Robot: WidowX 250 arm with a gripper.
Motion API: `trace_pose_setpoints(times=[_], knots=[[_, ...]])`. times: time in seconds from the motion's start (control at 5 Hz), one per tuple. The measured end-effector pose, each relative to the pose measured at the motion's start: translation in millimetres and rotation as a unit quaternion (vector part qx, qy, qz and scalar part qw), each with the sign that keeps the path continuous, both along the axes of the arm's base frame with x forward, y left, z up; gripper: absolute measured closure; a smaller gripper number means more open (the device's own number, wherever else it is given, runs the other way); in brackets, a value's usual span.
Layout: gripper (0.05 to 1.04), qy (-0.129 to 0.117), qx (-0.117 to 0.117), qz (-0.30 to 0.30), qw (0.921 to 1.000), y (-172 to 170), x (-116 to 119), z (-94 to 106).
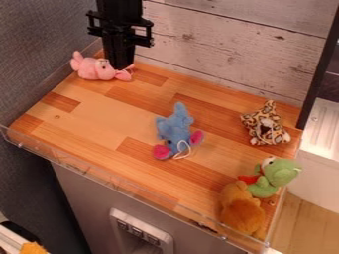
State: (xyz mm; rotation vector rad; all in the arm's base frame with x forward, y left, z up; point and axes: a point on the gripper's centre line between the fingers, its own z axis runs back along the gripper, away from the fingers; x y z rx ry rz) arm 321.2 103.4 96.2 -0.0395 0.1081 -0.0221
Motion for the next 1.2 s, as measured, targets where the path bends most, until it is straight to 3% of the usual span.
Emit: trace_pose_setpoints(times=[0.2, 0.4, 0.6, 0.8, 1.0, 1.2], knots=[[0.852, 0.000, -0.008, -0.059, 0.9982, 7, 10, -0.2], [0.570, -0.009, -0.013, -0.152, 0.9882, 26, 27, 2.6], [0.272, -0.013, -0.021, -0.252, 0.9673, 35, 46, 0.4], [0.083, -0.014, -0.027, -0.363, 0.9312, 47, 63, 2.6], [0.084, -0.011, -0.038, -0.468, 0.8828, 54, 68, 8.1], [0.085, -0.007, -0.049, -0.508, 0.8601, 55, 67, 9.2]])
